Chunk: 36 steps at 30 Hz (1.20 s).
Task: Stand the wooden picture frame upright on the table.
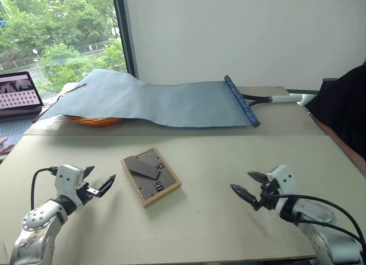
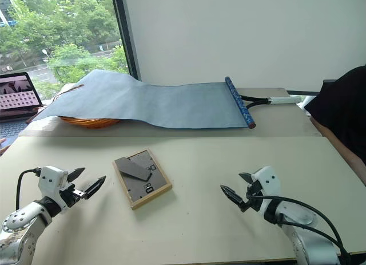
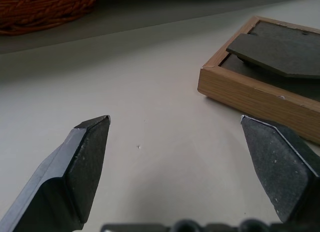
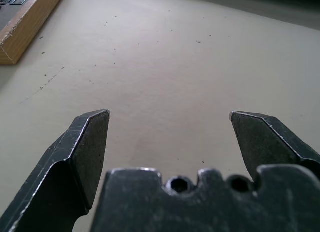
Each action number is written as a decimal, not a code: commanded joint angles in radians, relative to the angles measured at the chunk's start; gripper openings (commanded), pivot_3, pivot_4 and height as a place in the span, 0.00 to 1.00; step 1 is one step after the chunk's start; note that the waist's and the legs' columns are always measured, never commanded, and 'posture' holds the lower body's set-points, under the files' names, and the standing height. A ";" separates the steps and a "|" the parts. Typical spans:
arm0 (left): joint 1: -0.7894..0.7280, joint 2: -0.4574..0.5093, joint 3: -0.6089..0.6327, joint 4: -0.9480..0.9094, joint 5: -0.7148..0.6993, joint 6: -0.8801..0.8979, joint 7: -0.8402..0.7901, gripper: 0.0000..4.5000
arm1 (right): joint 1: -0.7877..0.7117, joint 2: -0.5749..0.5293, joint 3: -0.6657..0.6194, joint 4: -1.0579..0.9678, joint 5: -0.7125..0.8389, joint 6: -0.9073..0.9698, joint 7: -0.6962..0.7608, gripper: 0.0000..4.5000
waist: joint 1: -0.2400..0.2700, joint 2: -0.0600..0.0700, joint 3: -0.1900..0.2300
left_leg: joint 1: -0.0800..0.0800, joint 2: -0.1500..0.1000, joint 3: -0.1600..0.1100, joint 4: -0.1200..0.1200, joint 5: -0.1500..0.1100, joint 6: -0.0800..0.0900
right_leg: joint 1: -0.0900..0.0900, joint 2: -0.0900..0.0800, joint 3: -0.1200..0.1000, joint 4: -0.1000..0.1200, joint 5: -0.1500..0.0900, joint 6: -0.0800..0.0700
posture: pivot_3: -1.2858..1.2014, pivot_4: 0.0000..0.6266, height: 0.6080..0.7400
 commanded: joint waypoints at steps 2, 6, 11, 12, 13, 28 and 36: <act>-0.024 0.073 0.079 -0.041 -0.180 0.103 -0.133 1.00 | -0.130 -0.067 -0.012 -0.041 0.087 0.076 0.071 0.99 | -0.007 0.001 0.002 | 0.000 0.000 0.000 0.000 0.000 0.000 | 0.000 0.000 0.000 0.000 0.000 0.000 | 0.52 0.24 0.58; -0.018 0.157 0.127 -0.044 -0.282 0.207 -0.219 0.82 | -0.307 -0.140 0.073 0.015 0.093 0.126 0.172 0.82 | -0.015 0.001 0.002 | 0.000 0.000 -0.001 0.001 0.000 0.000 | -0.001 0.000 0.000 0.003 0.000 0.001 | 0.52 0.24 0.58; 0.050 0.218 0.051 -0.086 -0.201 0.285 -0.182 0.45 | -0.515 -0.087 0.248 0.200 -0.016 0.038 0.240 0.47 | -0.011 0.001 0.000 | 0.001 0.000 -0.001 0.001 -0.004 0.001 | 0.000 0.000 -0.001 0.002 -0.004 -0.004 | 0.52 0.24 0.58; 0.052 0.216 0.034 -0.102 -0.191 0.294 -0.169 0.36 | -0.549 -0.069 0.274 0.243 -0.040 0.017 0.243 0.37 | -0.009 0.001 0.000 | 0.000 0.000 -0.001 0.000 -0.005 0.001 | -0.001 0.000 -0.001 0.002 -0.003 -0.006 | 0.52 0.24 0.58; 0.048 0.208 0.022 -0.117 -0.190 0.314 -0.148 0.30 | -0.582 -0.050 0.302 0.286 -0.064 -0.004 0.251 0.31 | -0.006 0.001 0.001 | -0.001 0.000 -0.001 0.000 -0.005 0.001 | -0.001 0.000 -0.002 0.002 -0.004 -0.007 | 0.52 0.24 0.58; -0.147 0.086 -0.322 -0.160 -0.024 0.380 -0.025 0.00 | -0.721 0.204 0.511 0.698 -0.248 -0.234 0.387 0.01 | 0.036 0.003 0.000 | -0.001 0.000 -0.003 0.002 -0.004 0.001 | 0.000 0.000 -0.005 0.004 -0.003 -0.007 | 0.52 0.24 0.58; -0.185 0.097 -0.479 -0.165 0.052 0.353 -0.121 0.00 | -0.490 0.058 0.463 0.249 -0.149 0.033 0.428 0.01 | 0.065 0.008 -0.003 | -0.002 0.000 -0.003 0.003 -0.005 0.000 | 0.001 0.000 -0.005 0.003 -0.003 -0.006 | 0.52 0.24 0.58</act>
